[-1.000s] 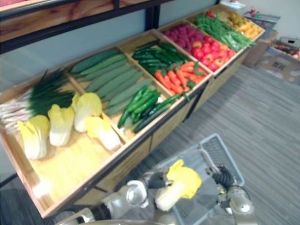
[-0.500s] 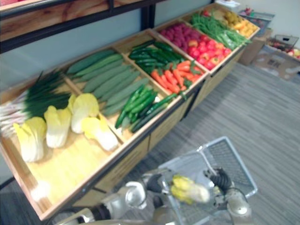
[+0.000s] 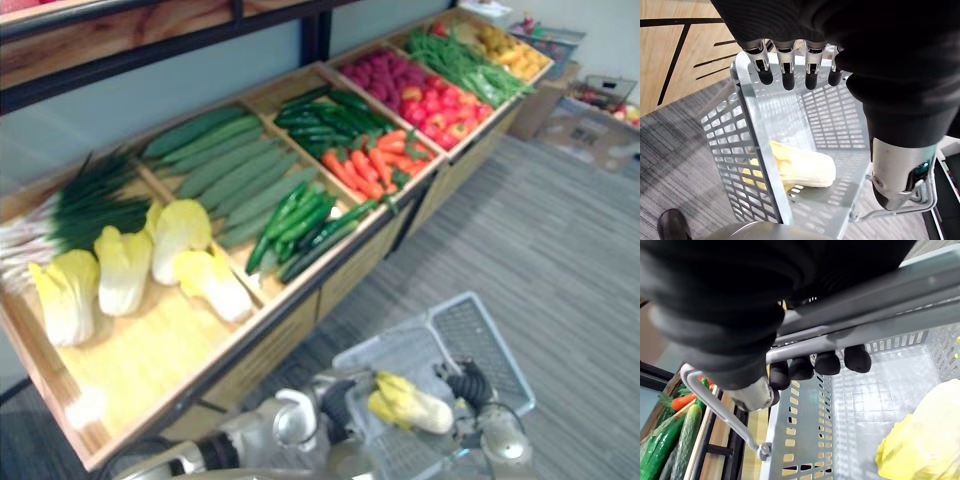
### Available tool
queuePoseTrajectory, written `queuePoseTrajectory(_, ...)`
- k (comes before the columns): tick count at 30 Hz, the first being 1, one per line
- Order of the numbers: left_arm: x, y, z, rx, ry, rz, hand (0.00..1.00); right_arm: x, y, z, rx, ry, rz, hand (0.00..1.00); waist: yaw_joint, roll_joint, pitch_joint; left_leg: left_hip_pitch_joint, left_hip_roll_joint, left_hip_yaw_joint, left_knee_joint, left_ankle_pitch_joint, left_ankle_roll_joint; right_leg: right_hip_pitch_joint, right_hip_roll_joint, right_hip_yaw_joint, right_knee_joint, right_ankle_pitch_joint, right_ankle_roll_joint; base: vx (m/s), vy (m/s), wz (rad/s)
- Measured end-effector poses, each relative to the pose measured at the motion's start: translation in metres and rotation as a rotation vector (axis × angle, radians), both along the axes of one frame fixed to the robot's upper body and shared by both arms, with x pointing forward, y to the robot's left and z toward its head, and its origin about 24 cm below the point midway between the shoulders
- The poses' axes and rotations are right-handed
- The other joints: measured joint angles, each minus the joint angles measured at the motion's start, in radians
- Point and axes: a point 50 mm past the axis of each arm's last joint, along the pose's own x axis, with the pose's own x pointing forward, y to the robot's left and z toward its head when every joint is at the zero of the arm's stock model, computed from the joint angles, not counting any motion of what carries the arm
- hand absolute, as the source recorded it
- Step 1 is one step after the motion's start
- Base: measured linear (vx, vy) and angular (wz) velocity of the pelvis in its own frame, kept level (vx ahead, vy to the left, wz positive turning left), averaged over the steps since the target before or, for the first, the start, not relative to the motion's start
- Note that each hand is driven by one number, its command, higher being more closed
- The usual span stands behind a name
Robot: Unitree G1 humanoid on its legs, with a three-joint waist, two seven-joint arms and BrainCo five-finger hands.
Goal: Pick vegetable in the basket
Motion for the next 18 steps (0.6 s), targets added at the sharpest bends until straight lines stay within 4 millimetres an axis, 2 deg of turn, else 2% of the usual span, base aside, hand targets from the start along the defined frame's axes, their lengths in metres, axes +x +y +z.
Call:
queuePoseTrajectory(3, -0.005, -0.009, 0.004, -0.029, 0.033, -0.047, 0.00, 0.000, -0.001, -0.001, 0.002, 0.001, -0.012, 1.00, 0.002, 0.000, 0.000, -0.002, 0.000, -0.007, 0.000, -0.001, 0.001, 0.001, -0.001, -0.003, 0.002, 0.000, 0.000, 0.00, 0.000, 0.06)
queuePoseTrajectory(4, -0.007, -0.015, 0.011, -0.071, 0.046, -0.068, 0.00, -0.001, -0.003, -0.001, 0.000, 0.002, -0.022, 1.00, 0.003, 0.000, 0.000, -0.003, 0.000, -0.021, 0.000, -0.001, 0.002, 0.002, -0.002, -0.009, 0.005, -0.001, 0.002, 0.00, -0.020, 0.16)
queuePoseTrajectory(6, -0.010, -0.028, 0.030, -0.180, 0.071, -0.111, 0.00, -0.003, -0.006, -0.001, -0.003, 0.004, -0.037, 1.00, 0.010, 0.001, 0.000, -0.005, 0.001, -0.033, 0.000, 0.000, 0.002, 0.005, -0.003, -0.017, 0.007, -0.001, 0.002, -0.01, -0.032, 0.17)
queuePoseTrajectory(8, -0.014, -0.040, 0.061, -0.372, 0.111, -0.140, 0.00, -0.010, -0.011, -0.005, -0.004, 0.025, -0.065, 1.00, 0.027, 0.003, -0.002, -0.006, 0.003, -0.056, 0.000, 0.001, 0.004, 0.014, -0.005, -0.034, 0.008, -0.003, 0.005, -0.01, -0.031, 0.23)
queuePoseTrajectory(10, -0.013, -0.035, 0.080, -0.487, 0.105, -0.131, 0.00, -0.016, -0.015, -0.010, -0.001, 0.050, -0.088, 1.00, 0.036, 0.009, -0.006, -0.012, 0.006, -0.069, 0.000, 0.001, 0.004, 0.019, -0.004, -0.040, 0.009, -0.005, 0.008, -0.02, -0.027, 0.20)
queuePoseTrajectory(12, -0.010, -0.014, 0.100, -0.625, 0.086, -0.055, 0.00, -0.027, -0.020, -0.018, 0.003, 0.095, -0.120, 1.00, 0.046, 0.019, -0.008, -0.020, 0.007, -0.095, 0.000, 0.002, 0.006, 0.017, -0.006, -0.058, 0.022, -0.012, 0.017, -0.01, -0.036, 0.28)
queuePoseTrajectory(14, -0.004, 0.012, 0.111, -0.698, 0.056, 0.038, 0.00, -0.038, -0.024, -0.027, 0.005, 0.152, -0.147, 1.00, 0.065, 0.026, -0.012, -0.021, 0.008, -0.107, 0.000, 0.004, 0.007, 0.020, -0.007, -0.066, 0.023, -0.013, 0.018, 0.00, -0.038, 0.19)
queuePoseTrajectory(16, 0.000, 0.048, 0.120, -0.756, 0.002, 0.170, 0.00, -0.052, -0.026, -0.039, 0.018, 0.223, -0.168, 1.00, 0.082, 0.035, -0.017, -0.038, 0.005, -0.134, 0.000, 0.011, 0.014, 0.020, -0.014, -0.090, 0.022, -0.014, 0.018, 0.00, -0.027, 0.32)
queuePoseTrajectory(17, 0.001, 0.058, 0.122, -0.762, -0.020, 0.202, 0.00, -0.056, -0.026, -0.042, 0.021, 0.240, -0.177, 1.00, 0.083, 0.036, -0.018, -0.039, 0.002, -0.144, 0.000, 0.014, 0.015, 0.020, -0.016, -0.099, 0.022, -0.014, 0.019, 0.02, -0.031, 0.48)
queuePoseTrajectory(18, 0.002, 0.082, 0.129, -0.769, -0.087, 0.280, 0.00, -0.063, -0.027, -0.049, 0.032, 0.284, -0.198, 1.00, 0.090, 0.041, -0.021, -0.044, -0.002, -0.163, 0.001, 0.021, 0.020, 0.025, -0.020, -0.121, 0.022, -0.015, 0.019, 0.02, -0.029, 0.39)
